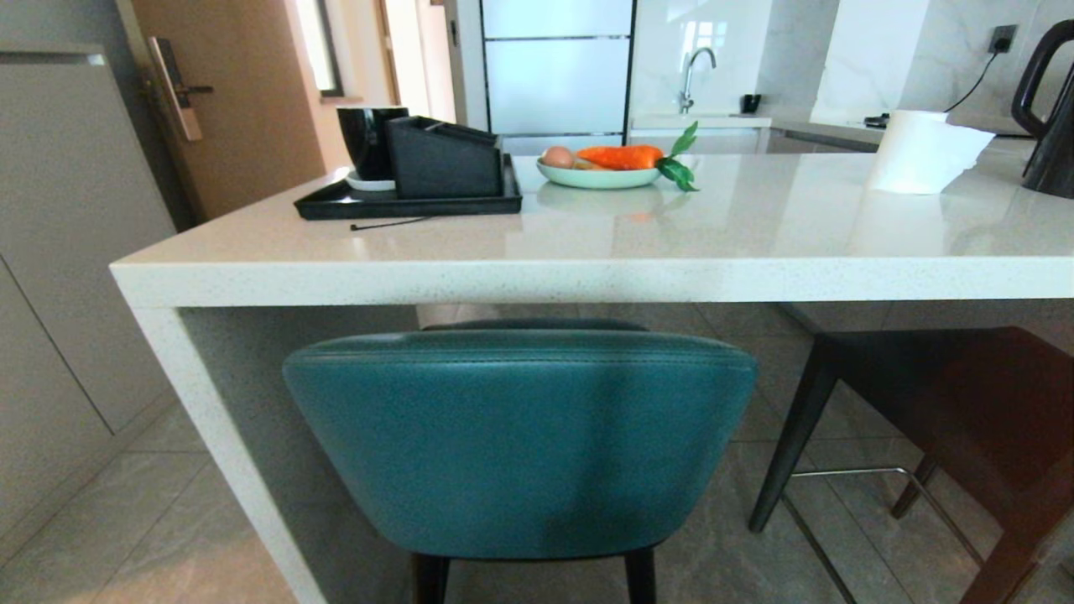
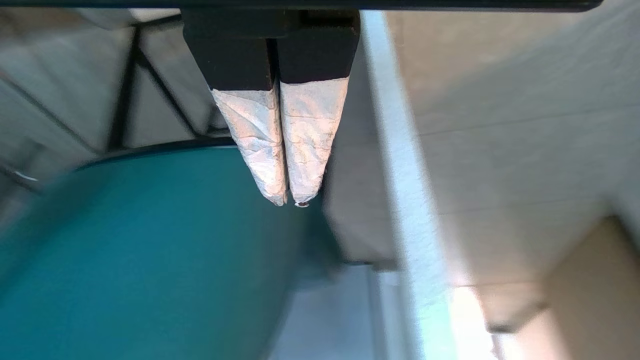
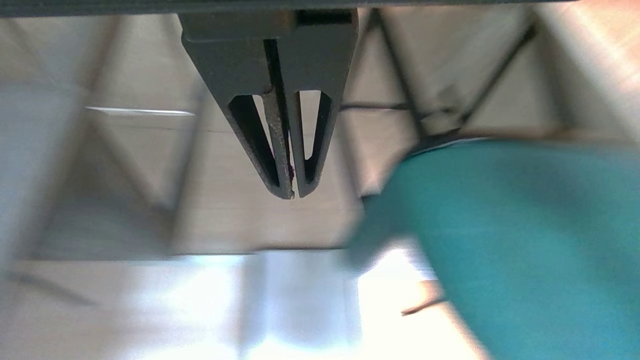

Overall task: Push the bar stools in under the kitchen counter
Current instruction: Pull the blue chair out from under the dining table

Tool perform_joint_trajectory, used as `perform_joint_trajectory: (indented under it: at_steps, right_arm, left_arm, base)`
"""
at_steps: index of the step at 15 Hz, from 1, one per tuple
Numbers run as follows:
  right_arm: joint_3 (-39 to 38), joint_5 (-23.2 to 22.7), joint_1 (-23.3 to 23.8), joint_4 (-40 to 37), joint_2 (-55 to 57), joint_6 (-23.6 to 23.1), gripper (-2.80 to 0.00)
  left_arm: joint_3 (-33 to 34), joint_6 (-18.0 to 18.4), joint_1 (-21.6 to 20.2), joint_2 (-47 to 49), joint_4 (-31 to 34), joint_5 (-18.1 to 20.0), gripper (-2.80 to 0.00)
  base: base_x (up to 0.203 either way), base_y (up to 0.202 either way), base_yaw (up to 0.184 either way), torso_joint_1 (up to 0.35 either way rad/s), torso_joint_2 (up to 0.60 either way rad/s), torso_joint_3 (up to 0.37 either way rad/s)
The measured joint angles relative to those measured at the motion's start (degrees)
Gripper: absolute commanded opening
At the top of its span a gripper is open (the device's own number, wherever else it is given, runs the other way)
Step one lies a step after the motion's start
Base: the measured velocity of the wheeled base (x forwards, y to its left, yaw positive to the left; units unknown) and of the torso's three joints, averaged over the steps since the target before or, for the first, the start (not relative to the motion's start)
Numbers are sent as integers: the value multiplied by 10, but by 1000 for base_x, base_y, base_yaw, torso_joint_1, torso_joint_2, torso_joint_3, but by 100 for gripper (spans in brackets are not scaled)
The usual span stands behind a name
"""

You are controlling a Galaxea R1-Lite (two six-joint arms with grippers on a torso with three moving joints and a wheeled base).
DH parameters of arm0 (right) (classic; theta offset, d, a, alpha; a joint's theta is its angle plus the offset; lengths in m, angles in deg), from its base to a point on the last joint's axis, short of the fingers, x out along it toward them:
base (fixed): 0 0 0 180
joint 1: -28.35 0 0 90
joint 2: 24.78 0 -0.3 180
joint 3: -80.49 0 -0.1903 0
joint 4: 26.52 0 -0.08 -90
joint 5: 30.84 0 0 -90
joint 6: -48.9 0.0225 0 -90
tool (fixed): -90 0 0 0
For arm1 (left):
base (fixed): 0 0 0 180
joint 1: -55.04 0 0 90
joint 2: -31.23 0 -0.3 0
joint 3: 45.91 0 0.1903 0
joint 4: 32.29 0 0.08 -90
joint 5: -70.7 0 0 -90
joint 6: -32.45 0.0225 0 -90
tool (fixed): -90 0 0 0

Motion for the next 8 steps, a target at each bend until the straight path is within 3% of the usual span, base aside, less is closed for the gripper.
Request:
perform_joint_trajectory:
  at_steps: [3,8]
  right_arm:
    - [32,-47,1,-15,62,0,-280]
    - [45,-94,0,13,195,-16,-280]
  left_arm:
    - [2,-2,9,115,-80,34,-280]
    - [54,-3,27,382,-325,43,-280]
  base:
    - [0,0,0,0,0,0]
    - [0,0,0,0,0,0]
